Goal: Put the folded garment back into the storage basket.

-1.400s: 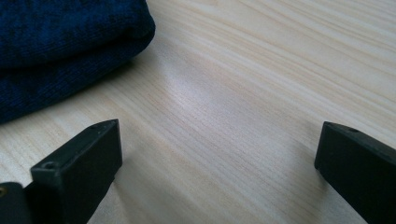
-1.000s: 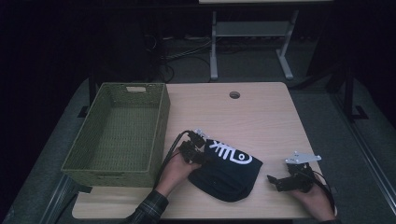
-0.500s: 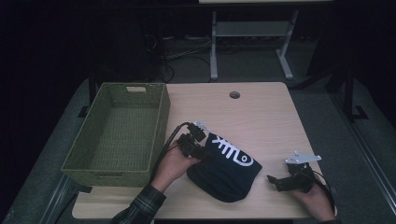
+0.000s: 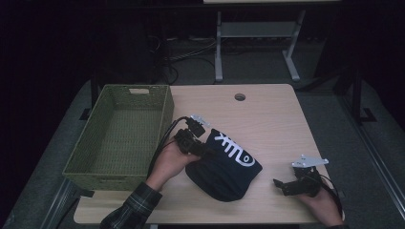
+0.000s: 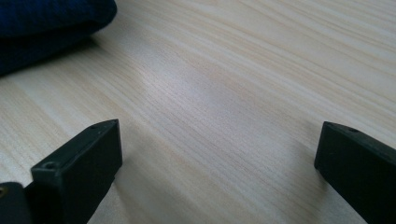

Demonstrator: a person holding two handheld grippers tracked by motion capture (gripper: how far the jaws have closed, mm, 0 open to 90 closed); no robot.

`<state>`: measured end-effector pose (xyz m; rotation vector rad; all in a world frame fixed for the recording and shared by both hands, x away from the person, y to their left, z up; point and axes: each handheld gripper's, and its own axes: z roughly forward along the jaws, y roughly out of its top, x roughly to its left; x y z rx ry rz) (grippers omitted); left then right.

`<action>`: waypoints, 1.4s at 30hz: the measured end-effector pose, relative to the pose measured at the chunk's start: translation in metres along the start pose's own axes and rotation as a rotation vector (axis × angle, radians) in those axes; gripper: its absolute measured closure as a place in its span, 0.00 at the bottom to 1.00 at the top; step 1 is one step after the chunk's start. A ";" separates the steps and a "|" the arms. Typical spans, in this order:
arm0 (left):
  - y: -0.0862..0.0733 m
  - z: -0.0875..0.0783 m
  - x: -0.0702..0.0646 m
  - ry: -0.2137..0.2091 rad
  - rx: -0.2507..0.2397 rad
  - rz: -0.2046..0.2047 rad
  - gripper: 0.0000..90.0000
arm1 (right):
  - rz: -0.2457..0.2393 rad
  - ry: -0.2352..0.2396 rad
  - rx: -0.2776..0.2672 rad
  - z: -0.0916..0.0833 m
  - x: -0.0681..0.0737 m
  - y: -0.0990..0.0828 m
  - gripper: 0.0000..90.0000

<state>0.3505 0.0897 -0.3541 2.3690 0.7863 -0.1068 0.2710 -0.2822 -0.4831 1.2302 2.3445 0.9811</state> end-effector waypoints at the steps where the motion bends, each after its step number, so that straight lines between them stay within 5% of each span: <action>1: 0.001 -0.002 0.000 -0.003 -0.003 0.002 0.76 | 0.000 0.000 0.000 0.000 0.000 0.000 0.00; 19: 0.007 -0.038 -0.001 -0.027 -0.026 0.014 0.76 | 0.000 0.000 -0.001 0.000 0.000 0.000 0.00; 42: 0.007 -0.102 0.004 0.018 -0.059 0.007 0.76 | -0.003 -0.004 0.000 0.000 0.000 0.000 0.01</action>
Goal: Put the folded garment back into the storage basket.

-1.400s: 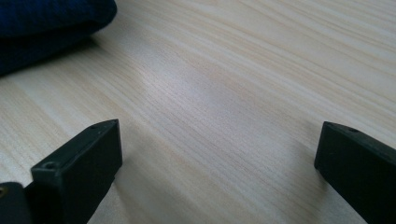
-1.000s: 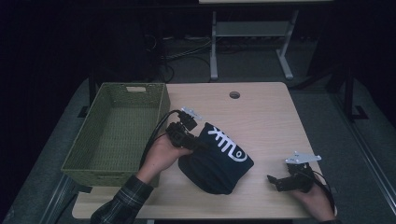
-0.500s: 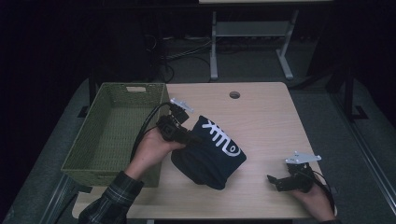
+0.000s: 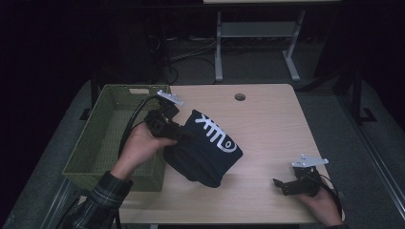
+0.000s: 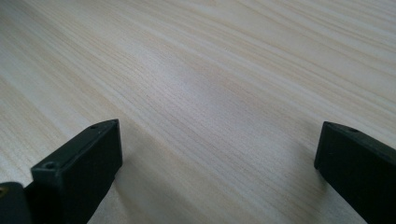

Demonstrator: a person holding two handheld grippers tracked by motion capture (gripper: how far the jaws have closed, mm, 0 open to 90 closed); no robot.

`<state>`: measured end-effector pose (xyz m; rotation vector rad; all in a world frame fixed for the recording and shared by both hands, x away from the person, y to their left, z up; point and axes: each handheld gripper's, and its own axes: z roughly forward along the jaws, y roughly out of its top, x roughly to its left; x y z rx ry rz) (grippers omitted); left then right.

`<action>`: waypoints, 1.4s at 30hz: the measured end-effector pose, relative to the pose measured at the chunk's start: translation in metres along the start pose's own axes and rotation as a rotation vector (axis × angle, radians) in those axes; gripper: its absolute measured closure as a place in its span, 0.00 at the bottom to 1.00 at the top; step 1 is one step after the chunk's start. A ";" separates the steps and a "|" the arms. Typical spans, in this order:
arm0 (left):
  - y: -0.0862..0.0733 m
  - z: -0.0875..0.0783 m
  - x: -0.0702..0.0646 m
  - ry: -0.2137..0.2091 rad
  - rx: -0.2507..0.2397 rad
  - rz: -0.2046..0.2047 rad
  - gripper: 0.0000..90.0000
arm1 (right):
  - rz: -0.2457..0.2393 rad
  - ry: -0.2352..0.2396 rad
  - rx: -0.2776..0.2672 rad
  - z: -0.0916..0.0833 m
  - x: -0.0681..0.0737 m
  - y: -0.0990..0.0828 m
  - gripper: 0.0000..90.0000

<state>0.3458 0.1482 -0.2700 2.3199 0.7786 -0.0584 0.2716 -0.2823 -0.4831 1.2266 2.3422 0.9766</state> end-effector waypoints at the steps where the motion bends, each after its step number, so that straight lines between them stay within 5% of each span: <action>1: 0.000 -0.003 0.000 0.002 -0.001 -0.002 0.76 | 0.000 0.000 0.000 0.000 0.000 0.000 0.01; 18: -0.001 -0.062 0.011 0.056 -0.006 -0.046 0.76 | 0.005 0.000 0.002 0.000 0.000 0.000 0.01; 42: -0.028 -0.139 0.034 0.182 -0.102 -0.143 0.76 | 0.005 -0.001 0.001 0.000 0.000 0.000 0.01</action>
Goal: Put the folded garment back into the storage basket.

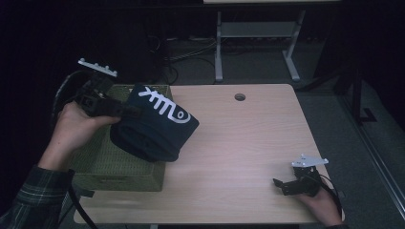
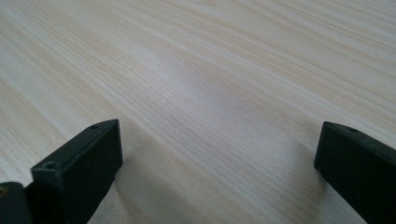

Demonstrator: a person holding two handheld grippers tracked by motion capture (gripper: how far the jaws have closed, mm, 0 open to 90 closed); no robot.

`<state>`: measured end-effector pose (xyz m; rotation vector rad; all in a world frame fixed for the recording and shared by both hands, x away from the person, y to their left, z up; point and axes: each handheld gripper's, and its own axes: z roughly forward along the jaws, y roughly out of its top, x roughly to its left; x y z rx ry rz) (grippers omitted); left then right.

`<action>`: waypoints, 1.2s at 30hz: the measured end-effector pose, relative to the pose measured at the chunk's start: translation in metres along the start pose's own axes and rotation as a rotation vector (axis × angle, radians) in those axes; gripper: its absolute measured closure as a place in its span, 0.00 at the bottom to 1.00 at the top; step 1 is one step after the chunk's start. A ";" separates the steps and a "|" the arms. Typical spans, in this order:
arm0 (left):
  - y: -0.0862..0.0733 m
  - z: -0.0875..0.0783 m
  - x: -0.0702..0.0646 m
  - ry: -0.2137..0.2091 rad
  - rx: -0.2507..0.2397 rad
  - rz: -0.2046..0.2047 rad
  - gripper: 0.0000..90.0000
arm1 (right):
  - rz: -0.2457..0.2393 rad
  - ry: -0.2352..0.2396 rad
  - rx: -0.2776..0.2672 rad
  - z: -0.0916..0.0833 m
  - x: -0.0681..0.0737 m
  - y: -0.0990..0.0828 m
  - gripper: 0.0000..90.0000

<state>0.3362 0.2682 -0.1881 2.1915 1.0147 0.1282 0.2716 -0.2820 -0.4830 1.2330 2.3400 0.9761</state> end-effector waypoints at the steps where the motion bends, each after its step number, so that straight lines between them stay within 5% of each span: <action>1: -0.001 -0.003 0.001 0.004 -0.005 -0.004 0.76 | 0.000 0.000 0.000 0.000 0.000 0.000 0.01; 18: -0.026 -0.043 0.028 0.069 -0.048 -0.082 0.76 | 0.008 -0.003 0.000 0.000 0.000 0.000 0.01; 36: -0.061 -0.035 0.058 0.096 -0.029 -0.174 0.76 | 0.010 -0.011 -0.001 0.001 0.000 0.001 0.01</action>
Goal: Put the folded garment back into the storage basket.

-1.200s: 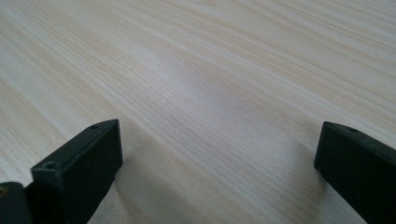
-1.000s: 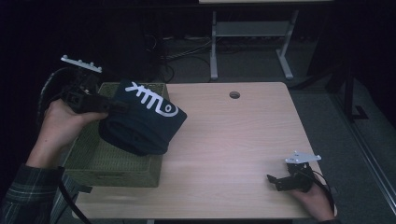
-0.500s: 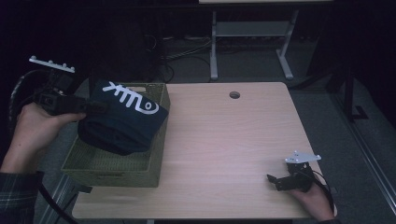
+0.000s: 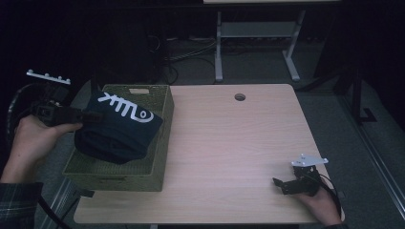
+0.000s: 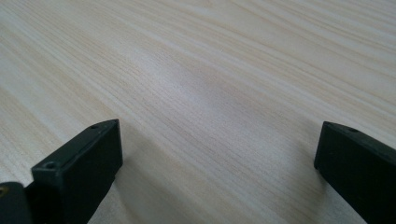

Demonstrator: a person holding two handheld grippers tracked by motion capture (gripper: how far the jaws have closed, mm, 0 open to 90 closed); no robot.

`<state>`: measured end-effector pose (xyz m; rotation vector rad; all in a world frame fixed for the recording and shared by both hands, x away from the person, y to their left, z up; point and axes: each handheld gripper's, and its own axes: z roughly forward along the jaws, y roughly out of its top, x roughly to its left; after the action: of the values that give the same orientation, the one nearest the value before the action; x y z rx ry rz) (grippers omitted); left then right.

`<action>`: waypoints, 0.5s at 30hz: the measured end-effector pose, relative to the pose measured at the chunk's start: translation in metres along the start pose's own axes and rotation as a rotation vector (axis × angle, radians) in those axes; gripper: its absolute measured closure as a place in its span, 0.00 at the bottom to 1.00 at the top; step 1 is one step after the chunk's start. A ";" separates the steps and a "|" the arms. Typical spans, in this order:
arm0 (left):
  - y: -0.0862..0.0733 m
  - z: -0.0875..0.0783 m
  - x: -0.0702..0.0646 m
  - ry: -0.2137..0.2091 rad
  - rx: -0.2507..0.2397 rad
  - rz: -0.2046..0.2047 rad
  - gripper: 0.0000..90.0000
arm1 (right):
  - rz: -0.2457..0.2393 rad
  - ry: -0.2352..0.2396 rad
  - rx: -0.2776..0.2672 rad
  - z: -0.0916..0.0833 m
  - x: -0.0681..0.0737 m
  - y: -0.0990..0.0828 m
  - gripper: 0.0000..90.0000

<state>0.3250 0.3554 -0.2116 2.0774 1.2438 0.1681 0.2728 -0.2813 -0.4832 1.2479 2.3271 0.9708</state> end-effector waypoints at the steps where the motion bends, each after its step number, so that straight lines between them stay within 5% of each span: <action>1: -0.002 0.003 0.002 0.000 -0.003 -0.013 0.76 | 0.000 0.000 0.000 0.000 0.000 0.000 0.01; 15: -0.025 0.027 0.030 0.014 0.031 -0.090 0.76 | -0.003 0.002 -0.003 0.000 0.000 0.000 0.01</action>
<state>0.3348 0.3731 -0.2542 2.0445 1.3537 0.1238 0.2730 -0.2814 -0.4833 1.2432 2.3269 0.9745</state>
